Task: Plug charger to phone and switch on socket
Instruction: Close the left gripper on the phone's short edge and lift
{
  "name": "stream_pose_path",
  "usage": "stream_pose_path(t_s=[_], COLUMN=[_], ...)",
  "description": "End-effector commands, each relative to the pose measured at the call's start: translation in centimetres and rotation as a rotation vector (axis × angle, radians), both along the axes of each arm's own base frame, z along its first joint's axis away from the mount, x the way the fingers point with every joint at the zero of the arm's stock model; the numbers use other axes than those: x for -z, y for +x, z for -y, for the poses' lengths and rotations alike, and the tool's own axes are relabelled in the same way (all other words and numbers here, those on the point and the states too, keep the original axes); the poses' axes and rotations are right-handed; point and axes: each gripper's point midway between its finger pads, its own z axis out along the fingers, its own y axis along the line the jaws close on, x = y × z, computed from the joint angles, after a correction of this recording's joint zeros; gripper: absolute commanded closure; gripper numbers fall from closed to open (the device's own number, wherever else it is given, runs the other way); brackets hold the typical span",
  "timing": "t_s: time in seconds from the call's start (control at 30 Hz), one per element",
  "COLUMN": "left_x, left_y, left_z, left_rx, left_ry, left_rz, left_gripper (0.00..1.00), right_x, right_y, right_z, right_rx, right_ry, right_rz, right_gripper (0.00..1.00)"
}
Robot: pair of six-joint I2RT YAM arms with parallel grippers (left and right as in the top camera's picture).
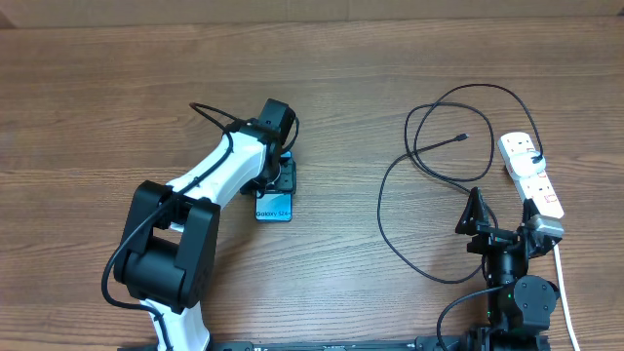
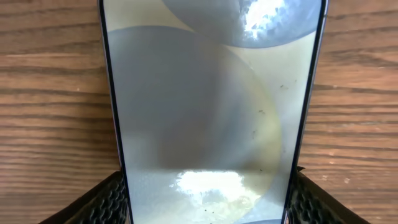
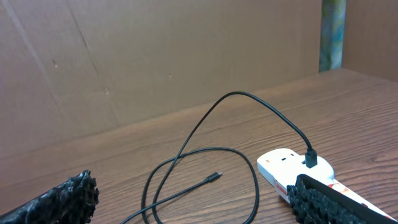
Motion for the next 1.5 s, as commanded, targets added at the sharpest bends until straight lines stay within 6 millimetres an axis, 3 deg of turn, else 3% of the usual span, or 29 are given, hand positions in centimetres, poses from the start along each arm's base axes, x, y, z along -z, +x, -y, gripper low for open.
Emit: stream_pose_path(t_s=[0.0,0.57,1.13,1.47], left_x=[-1.2,-3.5,-3.9,-7.8], left_y=[1.0,0.1,-2.0,-2.2], left_z=[0.8,4.5,4.3,4.5], left_rx=[-0.03,-0.011,-0.05,-0.057], left_ry=[-0.033,-0.242,-0.236,-0.237], left_rz=[0.012,-0.072,-0.175,-0.213], left_gripper=[0.51,0.55,0.55,0.55], right_x=[0.3,0.3,0.3,0.2], right_y=[0.0,0.0,0.0,0.0], right_z=[-0.2,-0.2,-0.2,-0.2], right_rx=[-0.009,-0.009,-0.009,-0.009], right_ry=[-0.008,-0.008,-0.008,-0.008], right_rz=[0.0,0.0,0.0,0.0], right_gripper=[0.0,0.0,0.0,0.0])
